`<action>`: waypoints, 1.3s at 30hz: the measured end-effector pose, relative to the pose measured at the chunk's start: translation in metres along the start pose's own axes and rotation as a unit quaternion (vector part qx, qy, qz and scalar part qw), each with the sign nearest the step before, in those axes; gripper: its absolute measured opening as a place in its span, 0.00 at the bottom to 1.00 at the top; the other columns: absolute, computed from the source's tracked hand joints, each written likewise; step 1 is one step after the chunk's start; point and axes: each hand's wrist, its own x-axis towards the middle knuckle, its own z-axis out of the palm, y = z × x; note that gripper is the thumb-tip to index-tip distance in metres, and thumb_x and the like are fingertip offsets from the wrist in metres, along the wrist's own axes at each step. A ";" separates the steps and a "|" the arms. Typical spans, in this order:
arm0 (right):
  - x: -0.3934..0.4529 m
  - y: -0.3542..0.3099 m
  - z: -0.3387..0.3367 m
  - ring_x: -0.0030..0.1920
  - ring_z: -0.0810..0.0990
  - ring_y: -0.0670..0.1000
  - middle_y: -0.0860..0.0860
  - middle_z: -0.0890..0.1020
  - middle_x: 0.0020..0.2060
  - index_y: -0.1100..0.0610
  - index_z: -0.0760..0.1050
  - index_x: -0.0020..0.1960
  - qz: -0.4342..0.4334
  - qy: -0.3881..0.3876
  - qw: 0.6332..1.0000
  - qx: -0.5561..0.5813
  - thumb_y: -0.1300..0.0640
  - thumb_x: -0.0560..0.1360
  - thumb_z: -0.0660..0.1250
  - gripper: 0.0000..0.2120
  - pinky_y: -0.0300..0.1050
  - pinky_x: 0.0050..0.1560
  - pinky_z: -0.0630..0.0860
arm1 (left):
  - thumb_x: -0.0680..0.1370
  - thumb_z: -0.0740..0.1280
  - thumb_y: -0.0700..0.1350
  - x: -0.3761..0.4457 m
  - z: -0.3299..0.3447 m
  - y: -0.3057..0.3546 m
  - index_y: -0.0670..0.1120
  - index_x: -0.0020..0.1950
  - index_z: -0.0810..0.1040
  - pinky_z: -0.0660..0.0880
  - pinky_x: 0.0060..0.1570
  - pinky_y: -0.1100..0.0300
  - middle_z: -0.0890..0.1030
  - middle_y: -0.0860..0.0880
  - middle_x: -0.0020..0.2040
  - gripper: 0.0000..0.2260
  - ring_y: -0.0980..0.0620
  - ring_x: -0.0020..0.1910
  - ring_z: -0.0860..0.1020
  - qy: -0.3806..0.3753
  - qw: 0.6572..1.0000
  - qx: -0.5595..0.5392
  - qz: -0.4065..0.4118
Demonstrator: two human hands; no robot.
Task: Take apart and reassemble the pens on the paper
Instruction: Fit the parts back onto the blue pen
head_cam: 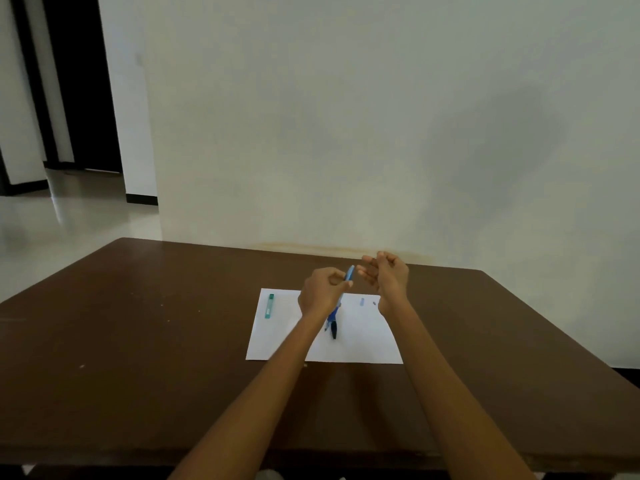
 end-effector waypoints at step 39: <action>-0.014 0.036 0.031 0.50 0.83 0.63 0.64 0.83 0.49 0.66 0.80 0.55 -0.056 -0.139 0.978 -0.145 0.62 0.76 0.66 0.10 0.59 0.58 0.78 | 0.75 0.68 0.52 -0.004 -0.046 -0.020 0.47 0.53 0.80 0.71 0.40 0.65 0.83 0.49 0.50 0.11 0.51 0.48 0.80 0.075 0.991 0.088 0.063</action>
